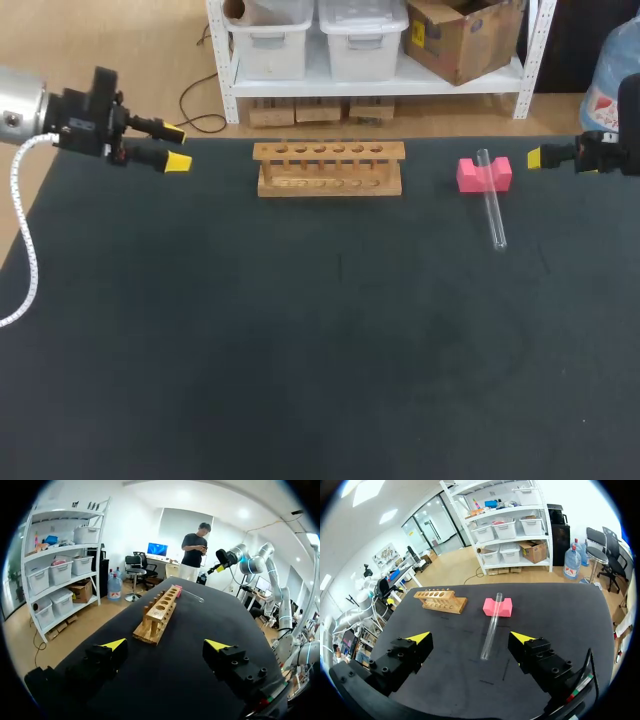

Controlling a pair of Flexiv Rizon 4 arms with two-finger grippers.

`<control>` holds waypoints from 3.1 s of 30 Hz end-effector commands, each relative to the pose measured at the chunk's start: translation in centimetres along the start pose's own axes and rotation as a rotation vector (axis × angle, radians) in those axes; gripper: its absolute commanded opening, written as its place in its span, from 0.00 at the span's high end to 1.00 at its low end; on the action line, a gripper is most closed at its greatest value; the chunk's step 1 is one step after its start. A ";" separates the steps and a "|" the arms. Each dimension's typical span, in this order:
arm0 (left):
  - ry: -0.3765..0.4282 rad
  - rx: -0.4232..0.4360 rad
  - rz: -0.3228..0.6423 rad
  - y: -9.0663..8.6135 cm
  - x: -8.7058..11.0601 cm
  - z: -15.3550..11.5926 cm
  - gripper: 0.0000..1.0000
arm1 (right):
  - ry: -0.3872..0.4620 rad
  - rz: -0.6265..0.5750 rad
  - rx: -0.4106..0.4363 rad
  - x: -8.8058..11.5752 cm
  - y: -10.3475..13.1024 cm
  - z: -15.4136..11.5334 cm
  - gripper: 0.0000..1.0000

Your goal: Grasp the test tube, adjust it, and insert it.

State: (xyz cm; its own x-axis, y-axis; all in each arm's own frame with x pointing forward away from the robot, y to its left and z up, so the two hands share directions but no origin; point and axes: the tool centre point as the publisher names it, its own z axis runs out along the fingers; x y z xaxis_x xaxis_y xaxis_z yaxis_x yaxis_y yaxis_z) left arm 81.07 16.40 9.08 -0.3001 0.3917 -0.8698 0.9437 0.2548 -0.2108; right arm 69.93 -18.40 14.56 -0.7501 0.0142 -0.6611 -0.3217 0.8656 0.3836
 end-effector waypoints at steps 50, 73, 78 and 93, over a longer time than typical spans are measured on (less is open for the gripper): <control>0.003 0.015 -0.006 0.0 0.0 0.1 0.00 | 0.026 -0.085 0.340 -0.7 -0.4 5.3 0.00; 0.003 0.015 -0.006 0.0 0.0 0.1 0.00 | 0.086 -0.153 0.679 1.3 -2.7 11.3 0.00; 0.003 0.015 -0.006 0.0 0.0 0.1 0.00 | 0.102 -0.160 0.692 1.9 -3.4 12.3 0.00; 0.003 0.015 -0.006 0.0 0.0 0.1 0.00 | 0.120 -0.194 0.704 2.7 -5.3 15.3 0.00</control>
State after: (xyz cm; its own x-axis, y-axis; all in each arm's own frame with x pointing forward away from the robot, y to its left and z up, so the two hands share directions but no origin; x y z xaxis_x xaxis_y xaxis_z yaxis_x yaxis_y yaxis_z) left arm 81.25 16.25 9.10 -0.3082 0.3941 -0.8659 0.9436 0.2424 -0.2255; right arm 78.00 -15.63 1.56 -0.7915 -0.1921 -0.5801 -0.2009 0.9783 -0.0499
